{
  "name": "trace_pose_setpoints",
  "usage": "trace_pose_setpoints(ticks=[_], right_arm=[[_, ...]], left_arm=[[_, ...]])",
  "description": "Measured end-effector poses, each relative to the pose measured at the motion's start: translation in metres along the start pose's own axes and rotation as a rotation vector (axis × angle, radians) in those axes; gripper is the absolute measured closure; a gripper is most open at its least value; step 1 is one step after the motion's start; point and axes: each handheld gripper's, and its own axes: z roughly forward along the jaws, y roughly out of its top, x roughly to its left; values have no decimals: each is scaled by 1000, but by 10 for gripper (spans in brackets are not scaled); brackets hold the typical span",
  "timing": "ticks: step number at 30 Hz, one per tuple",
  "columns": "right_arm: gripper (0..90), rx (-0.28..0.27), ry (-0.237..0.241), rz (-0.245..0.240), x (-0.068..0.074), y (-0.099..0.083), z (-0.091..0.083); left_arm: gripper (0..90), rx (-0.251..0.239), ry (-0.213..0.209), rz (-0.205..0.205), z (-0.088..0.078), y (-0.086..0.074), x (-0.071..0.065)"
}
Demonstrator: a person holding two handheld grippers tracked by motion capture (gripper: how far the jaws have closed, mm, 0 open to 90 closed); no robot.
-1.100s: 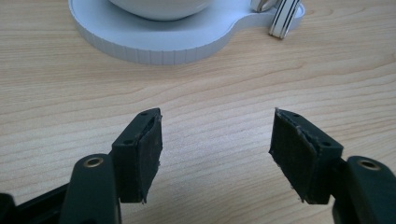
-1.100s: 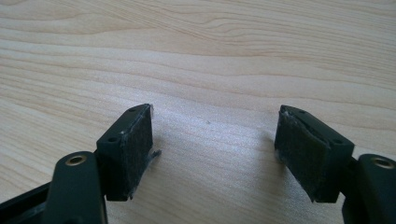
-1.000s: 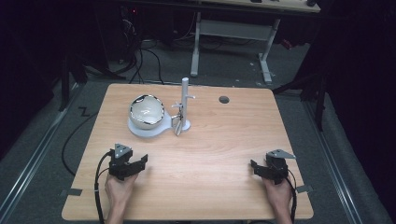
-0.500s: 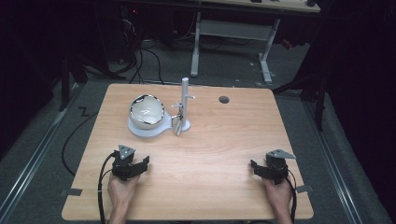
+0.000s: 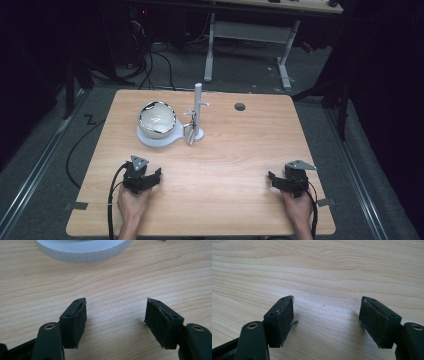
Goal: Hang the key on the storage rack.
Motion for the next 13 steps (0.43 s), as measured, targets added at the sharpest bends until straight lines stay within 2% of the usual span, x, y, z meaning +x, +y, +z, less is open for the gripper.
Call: trace_pose_setpoints(ticks=[13], right_arm=[[279,0,0,0,0,0,0]], left_arm=[[276,13,-13,13,1,-1,-1]])
